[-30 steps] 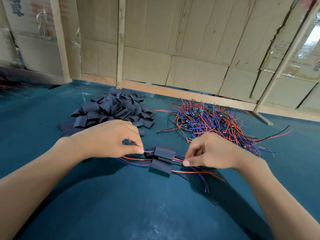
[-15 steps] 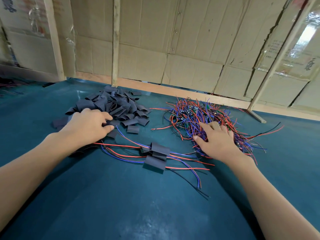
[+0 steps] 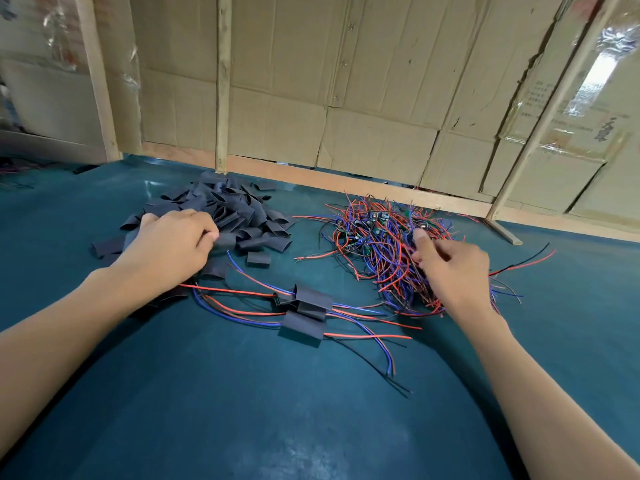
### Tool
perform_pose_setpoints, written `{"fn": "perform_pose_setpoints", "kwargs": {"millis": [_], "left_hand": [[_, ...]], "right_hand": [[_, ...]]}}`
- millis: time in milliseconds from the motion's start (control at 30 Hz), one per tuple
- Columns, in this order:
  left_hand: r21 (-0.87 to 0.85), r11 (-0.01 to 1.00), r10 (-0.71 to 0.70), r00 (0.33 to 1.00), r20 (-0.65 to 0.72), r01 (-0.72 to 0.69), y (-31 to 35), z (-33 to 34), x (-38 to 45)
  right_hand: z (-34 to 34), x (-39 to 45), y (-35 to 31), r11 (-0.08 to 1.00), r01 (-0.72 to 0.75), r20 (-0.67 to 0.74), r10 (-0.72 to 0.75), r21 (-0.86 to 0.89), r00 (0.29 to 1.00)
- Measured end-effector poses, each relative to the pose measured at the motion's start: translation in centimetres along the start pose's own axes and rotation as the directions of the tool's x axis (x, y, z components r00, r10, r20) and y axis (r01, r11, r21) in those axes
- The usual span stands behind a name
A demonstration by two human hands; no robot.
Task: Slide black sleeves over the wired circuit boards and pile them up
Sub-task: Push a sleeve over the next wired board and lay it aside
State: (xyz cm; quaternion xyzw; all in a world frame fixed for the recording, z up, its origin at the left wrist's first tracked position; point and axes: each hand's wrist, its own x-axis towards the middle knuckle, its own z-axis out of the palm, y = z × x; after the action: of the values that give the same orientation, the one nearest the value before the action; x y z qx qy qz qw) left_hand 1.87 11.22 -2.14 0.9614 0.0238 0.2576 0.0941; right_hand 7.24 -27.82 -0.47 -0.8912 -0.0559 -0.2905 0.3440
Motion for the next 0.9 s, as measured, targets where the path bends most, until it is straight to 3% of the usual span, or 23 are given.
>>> {"fn": "perform_pose_setpoints", "kwargs": {"millis": [100,200,367,433,500,567,633,700,767,900], "left_hand": [[-0.182,0.982,-0.071,0.986,-0.154,0.042,0.1,-0.5,0.0],[-0.39,0.914,-0.187,0.97,-0.155,0.114,0.3,-0.7,-0.5],[-0.545,0.822,-0.293,0.943,-0.156,0.166,1.2,-0.9,-0.6],[-0.57,0.803,-0.314,0.936,-0.156,0.174,1.5,-1.1,-0.6],[-0.608,0.774,-0.337,0.928,-0.159,0.177,1.7,-1.4,-0.6],[-0.632,0.752,-0.364,0.918,-0.16,0.188,1.9,-1.8,-0.6],[-0.665,0.717,-0.397,0.906,-0.143,0.209,2.1,-2.2,-0.4],[-0.694,0.678,-0.435,0.893,-0.115,0.241,2.2,-2.6,-0.4],[-0.706,0.659,-0.448,0.889,-0.091,0.26,2.1,-2.8,-0.5],[-0.745,0.62,-0.442,0.894,-0.076,0.243,2.2,-3.2,-0.8]], "right_hand": [[-0.6,0.0,-0.2,0.995,0.002,-0.193,0.017,0.099,0.981],[-1.6,0.1,-0.9,0.966,0.052,-0.319,0.033,0.253,0.947],[-2.5,0.9,-0.1,0.982,-0.06,-0.454,-0.028,-0.178,0.891],[-2.3,1.0,0.1,0.969,-0.061,-0.506,-0.071,-0.239,0.859],[-1.8,0.9,0.0,0.959,0.033,-0.534,-0.185,-0.283,0.825],[-1.4,1.2,0.1,0.952,0.179,-0.408,-0.271,-0.249,0.872],[-0.8,1.4,0.2,0.962,0.216,-0.087,-0.232,-0.166,0.969],[-0.1,1.1,0.4,0.95,0.199,0.178,-0.158,-0.241,0.971],[0.1,0.8,0.5,0.926,0.194,0.26,-0.11,-0.323,0.959],[-1.7,1.1,-0.1,0.928,0.058,0.295,0.057,-0.369,0.954]]}}
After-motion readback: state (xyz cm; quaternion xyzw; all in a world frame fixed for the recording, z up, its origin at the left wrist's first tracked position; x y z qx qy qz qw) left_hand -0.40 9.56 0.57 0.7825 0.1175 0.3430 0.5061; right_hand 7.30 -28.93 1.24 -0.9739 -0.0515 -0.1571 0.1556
